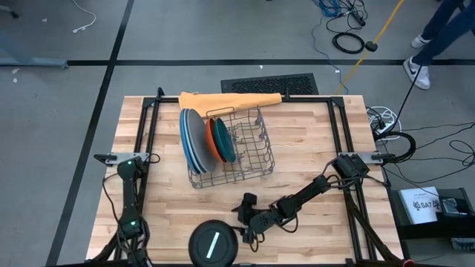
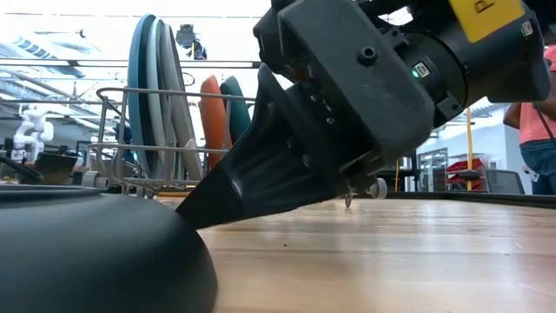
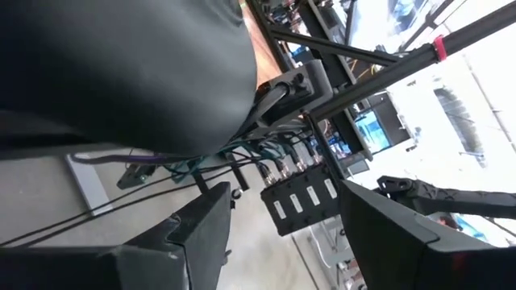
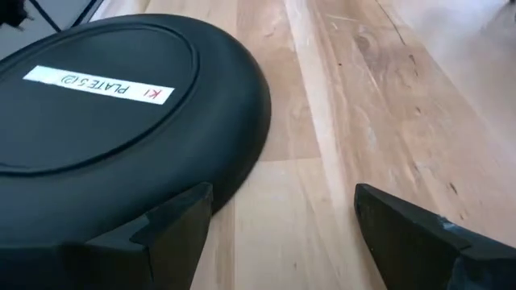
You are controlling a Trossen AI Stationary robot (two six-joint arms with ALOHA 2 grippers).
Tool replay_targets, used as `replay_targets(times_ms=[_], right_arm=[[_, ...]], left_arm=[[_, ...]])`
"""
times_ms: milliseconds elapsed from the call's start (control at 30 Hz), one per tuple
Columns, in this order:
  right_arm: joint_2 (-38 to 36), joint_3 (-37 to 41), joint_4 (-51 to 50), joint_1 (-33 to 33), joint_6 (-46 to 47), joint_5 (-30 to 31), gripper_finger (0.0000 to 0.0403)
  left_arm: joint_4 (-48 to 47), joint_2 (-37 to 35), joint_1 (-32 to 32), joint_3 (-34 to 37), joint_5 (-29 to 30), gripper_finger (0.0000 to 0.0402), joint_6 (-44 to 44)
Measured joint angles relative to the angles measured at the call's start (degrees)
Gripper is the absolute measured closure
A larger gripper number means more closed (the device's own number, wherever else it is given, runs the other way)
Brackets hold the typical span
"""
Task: Sort dishes
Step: Put the black plate in the dish rack
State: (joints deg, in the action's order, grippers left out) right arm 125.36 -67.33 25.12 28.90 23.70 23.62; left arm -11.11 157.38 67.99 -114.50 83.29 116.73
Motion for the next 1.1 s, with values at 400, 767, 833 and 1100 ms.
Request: replay_targets(times_ms=[400, 767, 833, 1100], right_arm=[[0.0, 0.0, -0.1, -1.0, -7.4, 0.5, 0.0105], [0.0, 0.0, 1.8, -4.1, -12.1, -3.5, 0.0105], [0.0, 0.0, 2.2, -4.2, -12.8, -5.7, 0.0105], [0.0, 0.0, 3.5, -3.9, -15.5, -11.9, 0.0105]], left_arm=[[-0.4, 0.0, 0.1, 0.6, 1.4, 0.0173, 0.7], [-0.1, 0.0, 0.1, 0.6, 3.2, 0.0173, 0.9], [-0.3, 0.0, 0.1, 0.6, 3.3, 0.0173, 0.9], [-0.4, 0.0, 0.3, 0.6, 3.5, 0.0173, 0.5]])
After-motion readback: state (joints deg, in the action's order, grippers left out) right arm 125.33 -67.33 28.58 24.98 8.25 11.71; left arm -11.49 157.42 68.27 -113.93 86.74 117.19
